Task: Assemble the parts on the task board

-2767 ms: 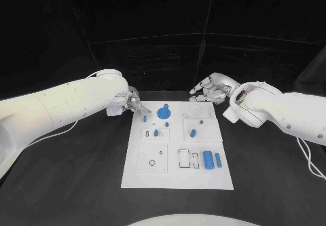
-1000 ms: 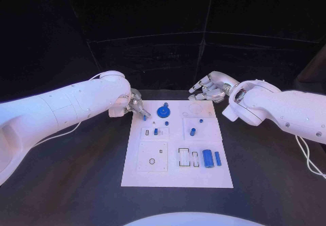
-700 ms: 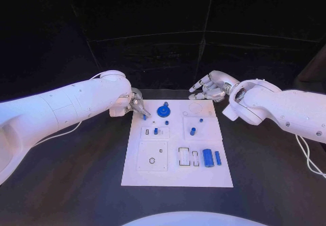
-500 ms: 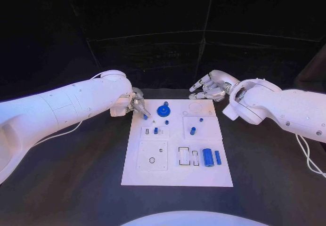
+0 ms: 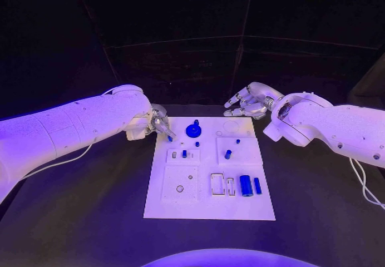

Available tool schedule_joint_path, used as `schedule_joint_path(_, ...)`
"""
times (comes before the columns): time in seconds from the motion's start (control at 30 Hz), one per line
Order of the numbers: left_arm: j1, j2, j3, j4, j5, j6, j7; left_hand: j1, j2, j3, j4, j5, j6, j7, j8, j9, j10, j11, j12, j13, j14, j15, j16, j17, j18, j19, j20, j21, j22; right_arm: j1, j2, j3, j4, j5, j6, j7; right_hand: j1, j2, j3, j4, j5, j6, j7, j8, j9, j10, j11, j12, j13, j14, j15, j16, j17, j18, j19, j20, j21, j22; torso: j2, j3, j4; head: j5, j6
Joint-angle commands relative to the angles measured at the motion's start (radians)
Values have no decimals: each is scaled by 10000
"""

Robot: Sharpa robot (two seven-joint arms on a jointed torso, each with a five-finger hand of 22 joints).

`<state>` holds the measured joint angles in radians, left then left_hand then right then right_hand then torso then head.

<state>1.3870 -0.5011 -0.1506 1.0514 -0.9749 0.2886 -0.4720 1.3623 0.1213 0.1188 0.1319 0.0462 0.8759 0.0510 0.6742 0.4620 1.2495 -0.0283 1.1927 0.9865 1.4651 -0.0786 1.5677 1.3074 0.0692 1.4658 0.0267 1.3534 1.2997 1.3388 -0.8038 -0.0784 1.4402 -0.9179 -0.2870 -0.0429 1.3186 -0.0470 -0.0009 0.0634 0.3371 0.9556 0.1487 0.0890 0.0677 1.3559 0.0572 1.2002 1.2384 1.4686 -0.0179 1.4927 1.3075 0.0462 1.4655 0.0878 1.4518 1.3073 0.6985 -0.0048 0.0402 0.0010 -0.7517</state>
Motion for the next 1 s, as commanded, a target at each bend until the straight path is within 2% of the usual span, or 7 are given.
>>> schedule_joint_path(0.03, 23, -189, 10, 358, 164, -724, 149, -58, -276, 1047, -860, 18, -21, -82, 45, 123, 84, 4, -38, 28, 1057, -95, 31, 2634, -57, 61, -76, -17, 5, 21, -1, 9, -6, -19, 60, 32, -74, 46, -35, 24, 65, -10, -10, 53, 1, 25, 9, 12, 4, 725, -9, -56, 1344, 72, -39, -17, -34, 0, -7, 5, 3, 41, 4)
schedule_joint_path(0.13, 24, -437, 10, 751, 169, -1042, 187, -206, -516, 1524, -956, 30, -18, -88, 73, 143, 133, -6, -54, 21, 1057, -98, 31, 2634, -57, 66, -84, -26, 11, 21, -12, 9, -14, -19, 60, 32, -74, 46, -35, 24, 65, -10, -10, 53, 1, 25, 9, 12, 4, 725, -9, -56, 1344, 72, -39, -17, -34, 0, -2, 5, -11, 110, 23)
schedule_joint_path(0.27, 19, -839, 7, 1401, 172, -1442, 211, -373, -692, 1961, -1004, 25, -3, -88, 102, 162, 173, -25, -64, 15, 1057, -95, 31, 2634, -59, 74, -87, -25, 27, 21, -26, 9, -20, -19, 58, 30, -74, 46, -35, 24, 65, -10, -10, 53, 1, 25, 9, 12, 4, 725, -9, -56, 1344, 72, -39, -17, -34, 0, -3, 13, -9, 118, 27)
schedule_joint_path(0.3, 16, -943, 5, 1563, 173, -1527, 216, -524, -852, 2329, -1040, 3, 8, -113, 127, 178, 206, 4, -72, 9, 1057, -113, 31, 2634, -60, 78, -86, -33, 32, 21, -29, 9, -21, -19, 58, 31, -74, 46, -35, 24, 65, -10, -10, 53, 1, 25, 9, 12, 4, 725, -9, -56, 1344, 72, -39, -17, -34, 0, -9, 14, -6, 128, 29)
schedule_joint_path(0.5, -49, -1450, -5, 2350, 167, -1904, 245, -630, -959, 2588, -1064, 18, 16, -100, 148, 192, 227, -14, -72, 13, 1057, -108, 31, 2634, -64, 88, -90, -20, 57, 21, -43, 9, -43, -19, 61, 36, -74, 46, -35, 24, 65, -10, -10, 53, 1, 25, 9, 12, 4, 725, -9, -56, 1344, 72, -39, -17, -34, 0, -13, -3, 17, 127, 22)
schedule_joint_path(0.67, -188, -1809, -13, 2926, 38, -2103, 279, -825, -1176, 3130, -1137, 17, 26, -100, 195, 223, 276, -24, -66, 26, 1057, -107, 31, 2634, -69, 104, -91, -9, 92, 20, -38, 9, -88, -19, 71, 44, -74, 46, -35, 24, 65, -10, -10, 53, 1, 25, 9, 12, 4, 725, -9, -56, 1344, 72, -39, -17, -34, 0, -19, -8, 13, 168, 22)
schedule_joint_path(1.0, -408, -2010, -20, 3465, -206, -2204, 315, -993, -1336, 3558, -1191, 18, 24, -99, 236, 251, 294, -23, -80, 10, 1057, -107, 31, 2634, -67, 105, -90, -25, 92, 19, 9, 8, -144, -19, 98, 61, -74, 46, -35, 24, 65, -10, -10, 53, 1, 25, 9, 12, 4, 725, -9, -56, 1344, 72, -39, -17, -34, 0, 19, -7, -32, 241, 37)
